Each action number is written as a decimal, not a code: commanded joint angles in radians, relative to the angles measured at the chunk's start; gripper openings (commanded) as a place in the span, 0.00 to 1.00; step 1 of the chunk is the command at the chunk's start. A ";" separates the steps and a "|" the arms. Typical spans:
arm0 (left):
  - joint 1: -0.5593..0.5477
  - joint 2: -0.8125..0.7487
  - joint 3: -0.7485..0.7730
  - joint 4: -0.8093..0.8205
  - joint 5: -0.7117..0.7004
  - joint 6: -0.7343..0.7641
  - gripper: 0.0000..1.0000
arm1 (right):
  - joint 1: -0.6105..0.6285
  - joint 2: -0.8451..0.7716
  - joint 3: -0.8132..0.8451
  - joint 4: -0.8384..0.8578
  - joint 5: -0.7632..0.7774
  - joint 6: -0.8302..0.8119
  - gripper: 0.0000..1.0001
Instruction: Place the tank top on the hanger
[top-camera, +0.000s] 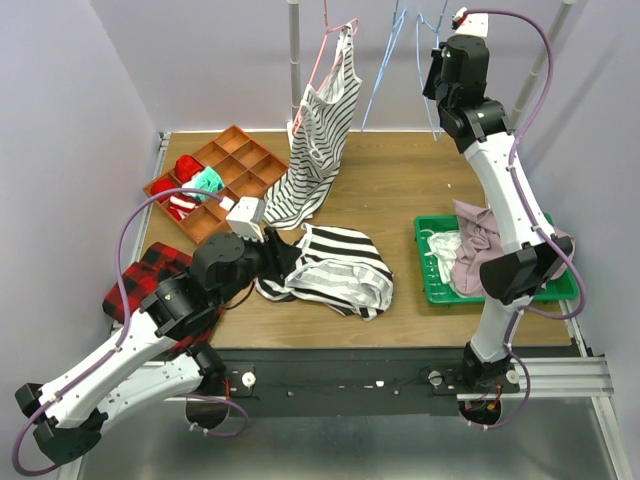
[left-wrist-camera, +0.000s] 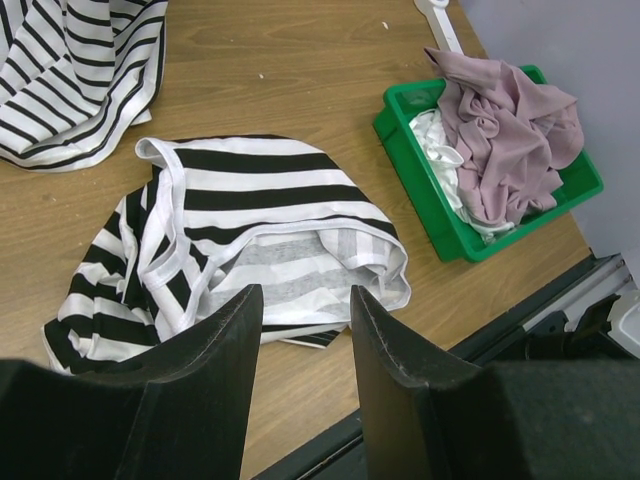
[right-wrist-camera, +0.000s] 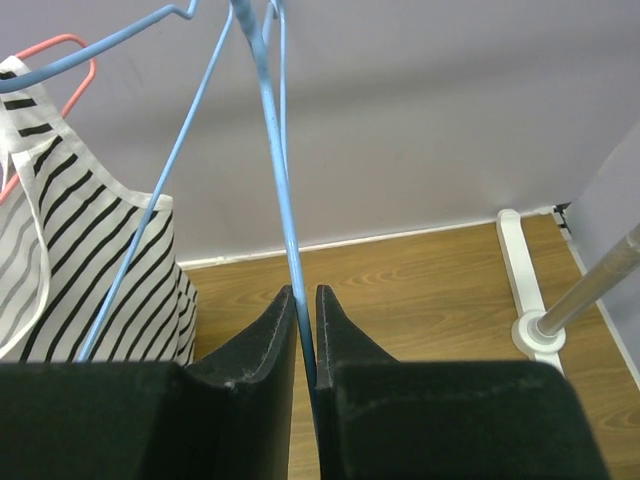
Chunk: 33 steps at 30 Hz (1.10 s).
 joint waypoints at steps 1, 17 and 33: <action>-0.003 -0.018 -0.013 -0.010 -0.024 0.002 0.49 | -0.033 0.045 0.029 -0.050 -0.079 0.028 0.19; -0.003 -0.003 -0.011 0.000 -0.026 0.002 0.49 | -0.062 0.055 0.035 -0.067 -0.131 0.024 0.01; -0.003 0.007 -0.024 0.017 -0.033 -0.010 0.50 | -0.062 -0.032 0.053 -0.045 -0.068 -0.021 0.01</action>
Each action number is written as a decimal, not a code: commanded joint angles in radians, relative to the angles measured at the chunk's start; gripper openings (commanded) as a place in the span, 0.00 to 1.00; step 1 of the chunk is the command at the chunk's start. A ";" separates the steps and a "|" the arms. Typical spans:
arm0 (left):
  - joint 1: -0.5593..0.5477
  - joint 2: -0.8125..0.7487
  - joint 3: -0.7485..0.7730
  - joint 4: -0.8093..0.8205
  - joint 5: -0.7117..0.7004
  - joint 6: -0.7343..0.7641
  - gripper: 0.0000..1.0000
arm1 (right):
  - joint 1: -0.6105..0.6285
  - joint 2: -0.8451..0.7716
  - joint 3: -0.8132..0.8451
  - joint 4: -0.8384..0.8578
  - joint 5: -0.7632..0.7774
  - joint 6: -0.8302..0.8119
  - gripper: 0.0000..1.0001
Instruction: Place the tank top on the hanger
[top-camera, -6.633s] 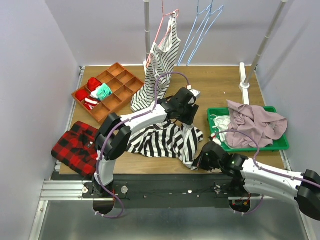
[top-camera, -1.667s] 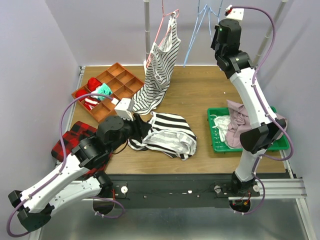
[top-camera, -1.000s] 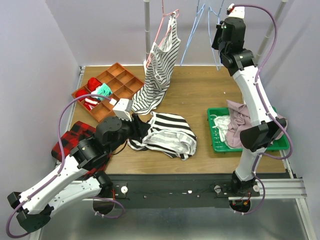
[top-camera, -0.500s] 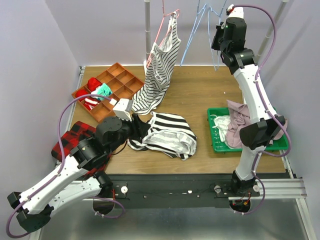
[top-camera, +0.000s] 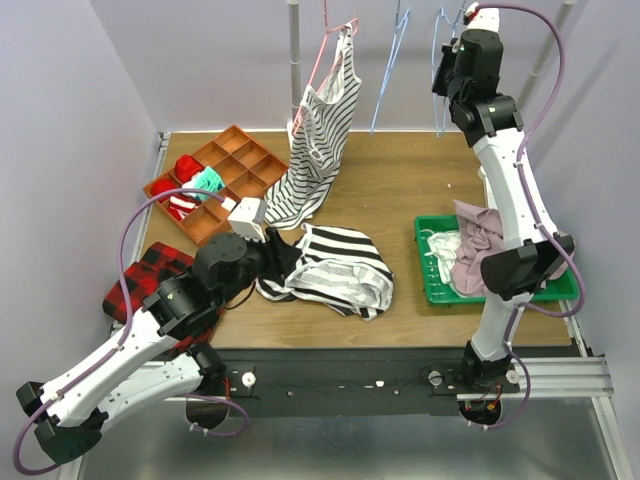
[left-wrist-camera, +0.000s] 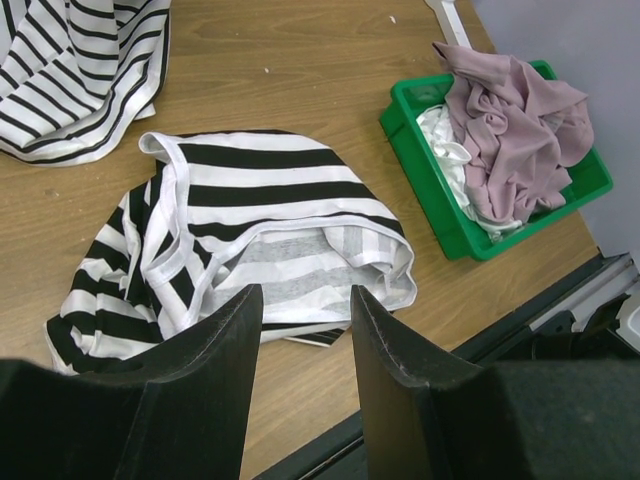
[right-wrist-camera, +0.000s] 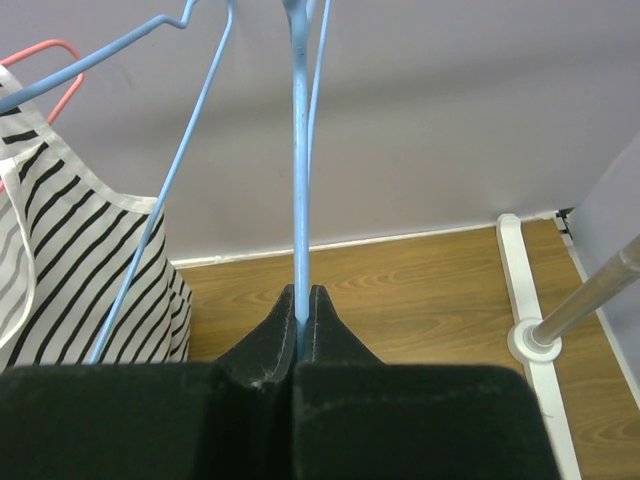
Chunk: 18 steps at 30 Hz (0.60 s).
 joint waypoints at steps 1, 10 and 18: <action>-0.001 0.000 -0.018 0.014 -0.032 -0.009 0.50 | -0.008 -0.080 -0.022 0.003 0.025 -0.013 0.01; -0.001 0.012 -0.035 0.031 -0.063 -0.020 0.52 | -0.008 -0.146 -0.095 0.003 -0.005 -0.002 0.01; 0.008 0.046 -0.055 0.060 -0.098 -0.031 0.54 | -0.008 -0.284 -0.266 0.010 -0.046 0.061 0.01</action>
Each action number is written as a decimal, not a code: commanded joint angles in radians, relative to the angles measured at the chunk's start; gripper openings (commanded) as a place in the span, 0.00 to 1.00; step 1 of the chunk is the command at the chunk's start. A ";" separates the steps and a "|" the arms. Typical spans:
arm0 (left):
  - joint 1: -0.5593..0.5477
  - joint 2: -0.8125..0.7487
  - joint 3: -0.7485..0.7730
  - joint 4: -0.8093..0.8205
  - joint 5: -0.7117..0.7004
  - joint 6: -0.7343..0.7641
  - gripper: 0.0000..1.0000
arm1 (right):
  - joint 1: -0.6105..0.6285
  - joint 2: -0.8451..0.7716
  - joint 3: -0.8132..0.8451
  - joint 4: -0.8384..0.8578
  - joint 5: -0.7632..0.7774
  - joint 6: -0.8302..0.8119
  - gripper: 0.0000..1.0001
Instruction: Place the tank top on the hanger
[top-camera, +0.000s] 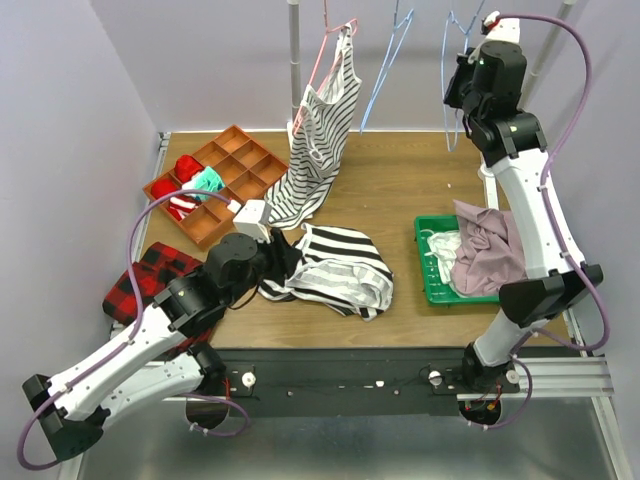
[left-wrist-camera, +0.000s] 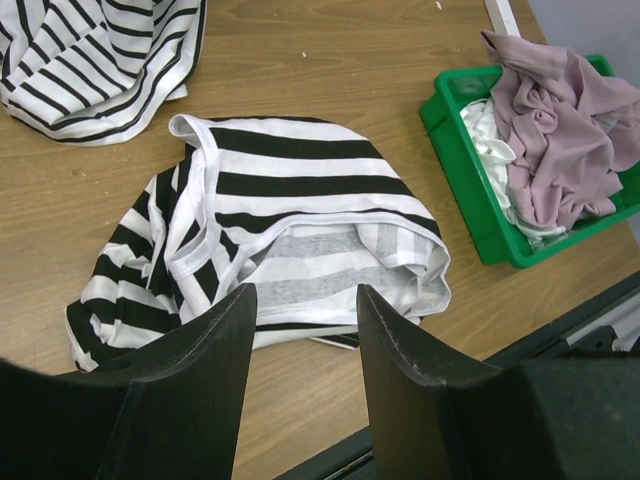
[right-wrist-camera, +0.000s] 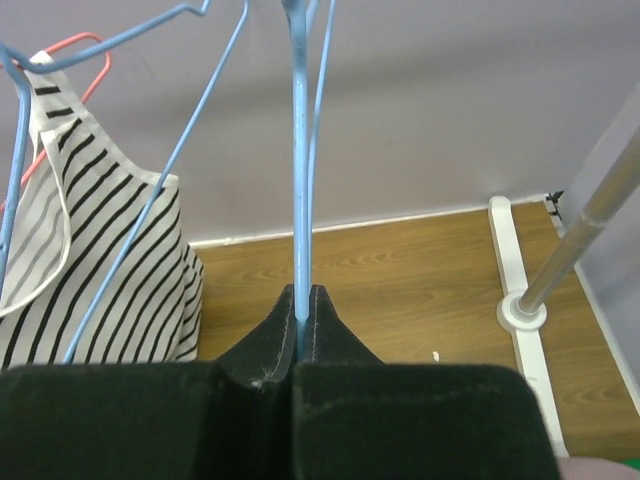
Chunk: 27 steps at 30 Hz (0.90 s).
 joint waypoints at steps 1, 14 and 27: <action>0.008 0.018 -0.013 0.046 -0.044 -0.013 0.54 | -0.008 -0.107 -0.081 -0.014 -0.050 0.052 0.01; 0.037 0.064 -0.219 0.093 -0.050 -0.107 0.60 | 0.041 -0.607 -0.845 0.011 -0.484 0.250 0.01; 0.047 0.222 -0.267 0.245 -0.125 -0.145 0.61 | 0.506 -0.692 -1.055 -0.013 -0.459 0.350 0.01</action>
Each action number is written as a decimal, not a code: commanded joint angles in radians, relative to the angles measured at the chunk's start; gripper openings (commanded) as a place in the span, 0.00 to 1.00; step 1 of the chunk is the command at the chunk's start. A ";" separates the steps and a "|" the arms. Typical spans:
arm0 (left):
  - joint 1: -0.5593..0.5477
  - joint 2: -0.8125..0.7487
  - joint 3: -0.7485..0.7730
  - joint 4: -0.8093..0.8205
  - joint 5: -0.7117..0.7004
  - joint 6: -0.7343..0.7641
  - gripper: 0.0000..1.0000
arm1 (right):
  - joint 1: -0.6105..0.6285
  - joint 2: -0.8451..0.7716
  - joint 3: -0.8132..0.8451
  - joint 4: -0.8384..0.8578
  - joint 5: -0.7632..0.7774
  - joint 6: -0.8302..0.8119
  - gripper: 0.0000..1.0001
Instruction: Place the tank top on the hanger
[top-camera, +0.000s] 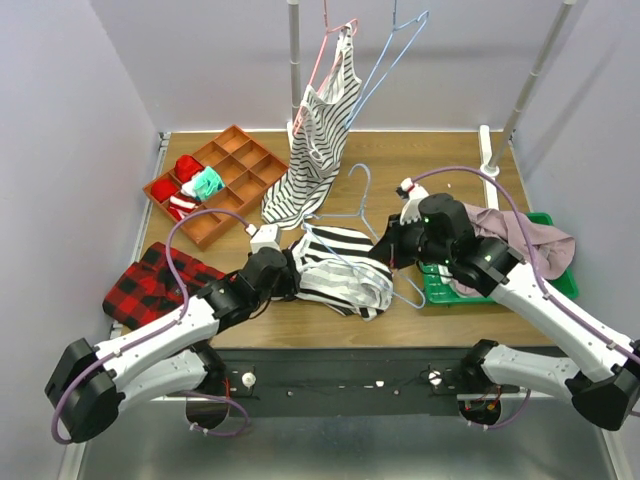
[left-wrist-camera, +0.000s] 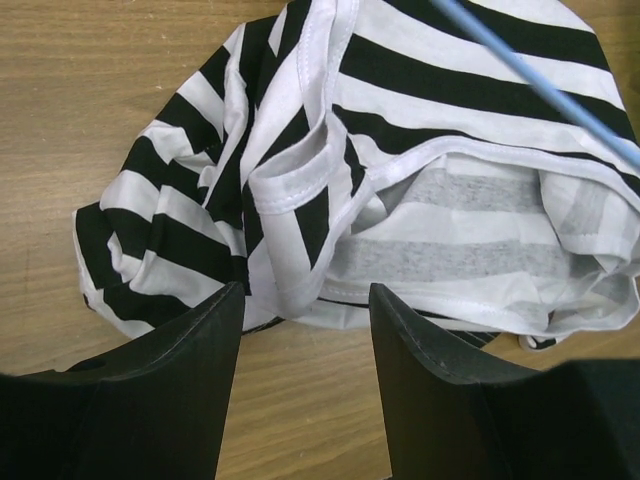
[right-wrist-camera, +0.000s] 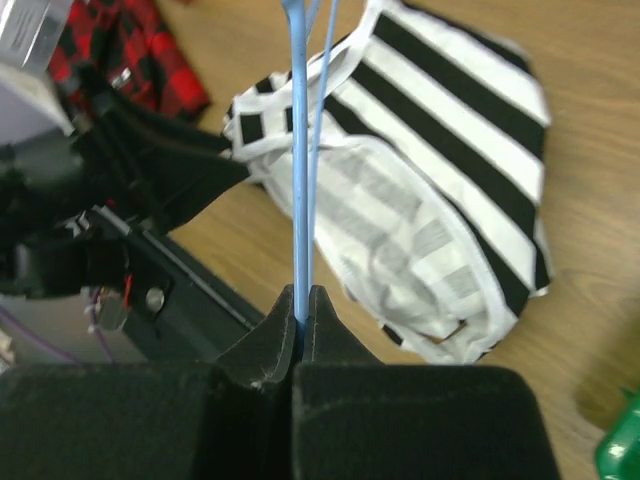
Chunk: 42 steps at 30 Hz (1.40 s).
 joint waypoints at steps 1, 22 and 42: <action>0.013 0.056 0.019 0.098 -0.071 -0.012 0.61 | 0.075 -0.042 -0.013 -0.011 -0.005 0.040 0.01; 0.187 0.226 0.186 0.155 0.009 -0.027 0.12 | 0.092 -0.143 -0.012 -0.187 -0.097 -0.026 0.01; 0.230 0.252 0.227 0.141 0.052 -0.050 0.12 | 0.090 -0.150 0.044 -0.249 -0.110 -0.064 0.01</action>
